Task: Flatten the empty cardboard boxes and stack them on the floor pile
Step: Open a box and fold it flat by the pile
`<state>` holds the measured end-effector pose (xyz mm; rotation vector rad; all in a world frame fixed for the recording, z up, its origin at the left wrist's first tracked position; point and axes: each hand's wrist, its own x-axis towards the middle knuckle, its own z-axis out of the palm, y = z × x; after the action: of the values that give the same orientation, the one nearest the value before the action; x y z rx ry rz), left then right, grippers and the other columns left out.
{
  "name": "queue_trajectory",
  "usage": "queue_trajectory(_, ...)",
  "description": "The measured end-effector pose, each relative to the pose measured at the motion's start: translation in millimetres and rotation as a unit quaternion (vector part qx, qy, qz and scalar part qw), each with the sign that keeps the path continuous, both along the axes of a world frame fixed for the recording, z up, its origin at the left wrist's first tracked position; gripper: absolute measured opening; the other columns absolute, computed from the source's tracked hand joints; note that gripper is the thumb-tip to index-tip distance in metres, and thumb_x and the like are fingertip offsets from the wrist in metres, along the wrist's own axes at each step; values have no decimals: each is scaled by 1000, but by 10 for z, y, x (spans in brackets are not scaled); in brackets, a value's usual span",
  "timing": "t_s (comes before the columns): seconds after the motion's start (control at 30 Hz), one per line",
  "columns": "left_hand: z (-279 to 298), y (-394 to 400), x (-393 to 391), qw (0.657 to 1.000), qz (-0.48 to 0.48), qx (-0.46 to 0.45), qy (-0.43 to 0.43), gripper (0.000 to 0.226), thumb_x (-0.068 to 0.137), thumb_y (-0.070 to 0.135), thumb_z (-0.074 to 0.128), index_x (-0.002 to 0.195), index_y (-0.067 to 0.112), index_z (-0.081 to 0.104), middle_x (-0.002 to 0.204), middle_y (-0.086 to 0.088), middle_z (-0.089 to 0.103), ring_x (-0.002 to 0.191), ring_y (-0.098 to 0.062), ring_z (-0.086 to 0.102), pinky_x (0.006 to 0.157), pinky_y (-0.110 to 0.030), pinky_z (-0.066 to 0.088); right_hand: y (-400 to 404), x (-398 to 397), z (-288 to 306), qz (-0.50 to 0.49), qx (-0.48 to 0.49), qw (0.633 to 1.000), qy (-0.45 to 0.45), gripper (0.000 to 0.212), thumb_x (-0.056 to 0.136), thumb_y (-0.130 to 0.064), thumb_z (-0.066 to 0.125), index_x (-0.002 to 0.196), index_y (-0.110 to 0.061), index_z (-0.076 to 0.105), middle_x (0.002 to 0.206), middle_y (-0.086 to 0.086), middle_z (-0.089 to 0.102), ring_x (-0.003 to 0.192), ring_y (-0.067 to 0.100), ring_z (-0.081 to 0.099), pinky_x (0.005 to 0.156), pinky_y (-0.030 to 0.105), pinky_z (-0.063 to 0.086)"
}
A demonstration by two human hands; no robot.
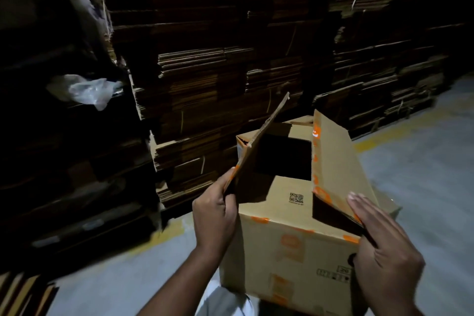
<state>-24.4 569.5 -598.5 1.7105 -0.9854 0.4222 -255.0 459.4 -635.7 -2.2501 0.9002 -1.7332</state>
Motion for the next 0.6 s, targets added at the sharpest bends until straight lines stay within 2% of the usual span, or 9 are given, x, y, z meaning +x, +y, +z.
queue_trajectory(0.03,15,4,-14,1000,-3,-5,5,53,80,3,50,128,17,68,91,9,71,69,2,61,53,-10,43,0,-8,30,-4,-1,1000,2,51,82,8,43,125,-7,67,126,3,66,120,20,63,106,49,48)
queue_trajectory(0.1,56,14,-30,1000,-8,-13,10,53,81,4,49,130,17,67,91,9,71,69,-8,62,53,-22,48,-6,-18,88,-10,-5,1000,4,51,83,6,42,127,-8,65,127,2,65,120,19,63,112,34,44)
queue_trajectory(0.17,126,30,-49,1000,-4,-10,1,52,82,8,47,129,15,67,85,8,68,68,-12,60,52,-27,46,-22,-29,128,-5,0,1000,0,54,82,9,43,128,-10,63,129,0,63,122,19,62,114,24,38)
queue_trajectory(0.23,208,50,-77,1000,0,-7,-12,52,83,15,43,129,13,68,86,5,69,67,-12,59,54,-24,48,-33,-40,137,3,3,1000,-6,56,81,12,45,129,-11,62,130,-2,62,124,18,61,113,30,41)
queue_trajectory(0.3,276,85,-106,1000,3,-7,-23,55,82,20,40,128,9,68,91,3,70,65,-9,59,59,-13,49,-39,-37,137,10,-5,1000,-15,56,80,14,47,128,-10,64,129,0,63,124,18,61,108,47,47)
queue_trajectory(0.37,330,129,-121,1000,9,-4,-30,57,81,22,39,128,7,68,94,-4,73,66,-7,59,63,-4,45,-26,-18,162,20,-15,999,-27,54,81,16,48,126,-9,65,128,2,65,123,20,62,101,56,50)
queue_trajectory(0.5,426,243,-85,999,31,3,-33,55,79,12,43,126,8,70,88,-10,74,65,-6,58,62,-2,39,-3,68,218,44,-13,998,-43,66,78,29,53,129,-12,61,129,1,64,124,20,61,99,57,51)
queue_trajectory(0.53,445,285,-66,999,36,3,-31,54,78,8,45,125,8,70,84,-10,73,63,-2,55,60,-3,38,7,100,223,48,-13,998,-43,66,79,29,53,130,-13,60,129,1,64,124,19,61,98,57,51)
queue_trajectory(0.6,492,392,-34,998,47,0,-36,53,77,4,46,124,8,71,76,-7,68,61,3,52,57,-4,36,52,186,241,63,-19,997,-44,53,86,16,48,130,-11,62,130,3,65,125,19,60,99,56,51)
